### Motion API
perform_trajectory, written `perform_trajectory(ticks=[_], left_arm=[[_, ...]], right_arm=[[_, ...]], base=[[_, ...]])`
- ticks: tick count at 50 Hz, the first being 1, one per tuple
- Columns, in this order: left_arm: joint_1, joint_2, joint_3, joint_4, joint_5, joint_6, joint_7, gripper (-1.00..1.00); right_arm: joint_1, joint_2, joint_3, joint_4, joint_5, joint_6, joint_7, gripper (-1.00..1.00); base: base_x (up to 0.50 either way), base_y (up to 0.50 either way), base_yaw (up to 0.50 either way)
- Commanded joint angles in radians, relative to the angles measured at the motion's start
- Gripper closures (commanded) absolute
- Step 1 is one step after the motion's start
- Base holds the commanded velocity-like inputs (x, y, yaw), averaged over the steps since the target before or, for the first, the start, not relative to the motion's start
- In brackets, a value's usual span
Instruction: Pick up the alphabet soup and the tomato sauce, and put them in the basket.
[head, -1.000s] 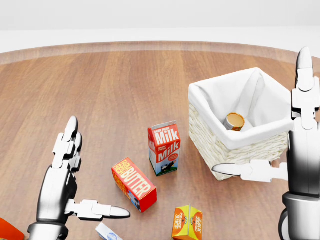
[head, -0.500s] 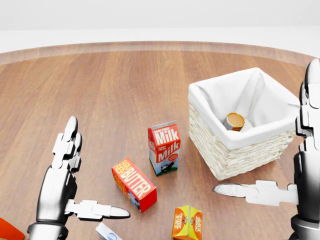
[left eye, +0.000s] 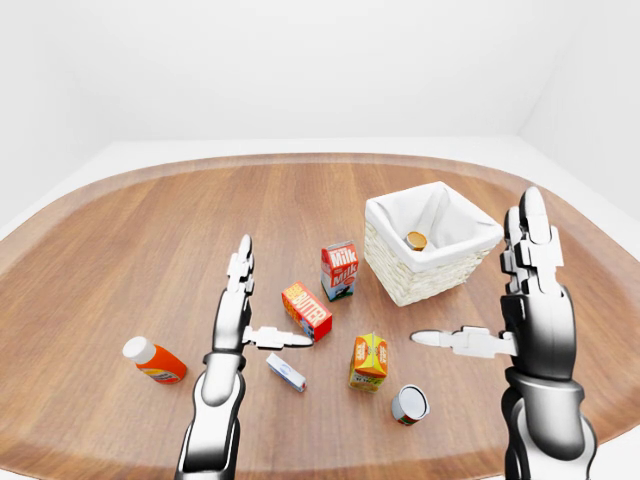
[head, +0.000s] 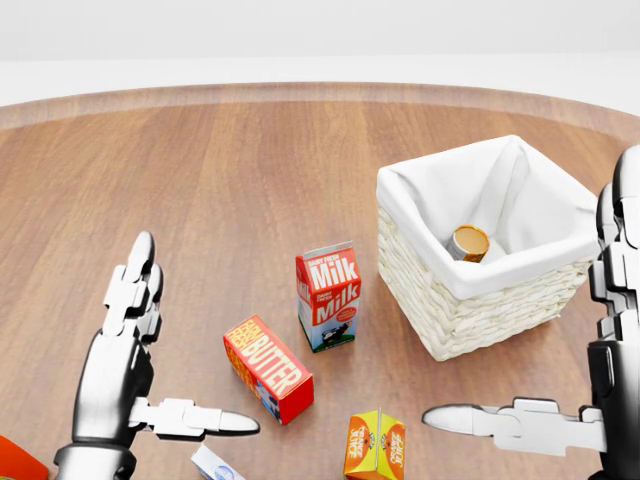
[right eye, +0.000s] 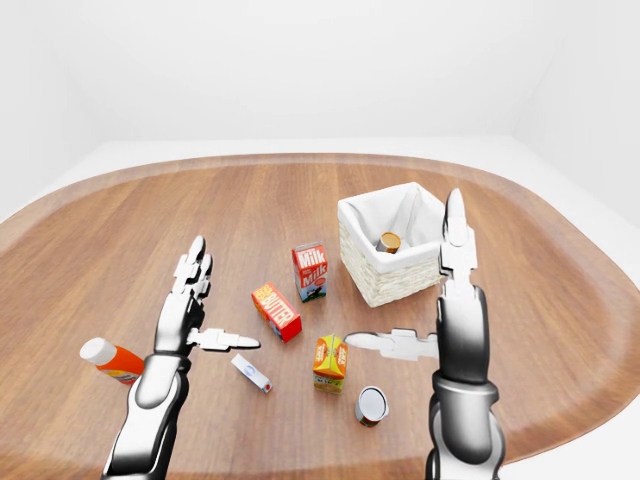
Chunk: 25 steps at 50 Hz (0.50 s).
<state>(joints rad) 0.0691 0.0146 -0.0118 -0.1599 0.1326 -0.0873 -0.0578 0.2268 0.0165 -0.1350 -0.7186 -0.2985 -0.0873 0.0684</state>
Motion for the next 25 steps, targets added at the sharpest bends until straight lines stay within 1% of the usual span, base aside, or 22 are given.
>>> perform_trajectory(ticks=[1, 17, 25], left_arm=[[0.007, -0.001, 0.002, -0.014, -0.008, 0.000, 0.001, -1.00], [0.014, -0.002, 0.000, -0.021, -0.009, 0.000, -0.001, -1.00], [0.015, -0.002, 0.000, -0.020, -0.008, 0.000, -0.002, -1.00]], right_arm=[[0.068, 0.019, 0.011, -0.022, 0.019, 0.000, 0.011, -1.00], [0.175, 0.040, 0.030, -0.022, 0.041, 0.000, 0.026, -1.00], [0.198, 0.045, 0.025, 0.006, 0.047, 0.000, 0.030, -1.00]], base=[[0.00, 0.00, 0.00], [0.00, 0.00, 0.00], [0.00, 0.00, 0.00]])
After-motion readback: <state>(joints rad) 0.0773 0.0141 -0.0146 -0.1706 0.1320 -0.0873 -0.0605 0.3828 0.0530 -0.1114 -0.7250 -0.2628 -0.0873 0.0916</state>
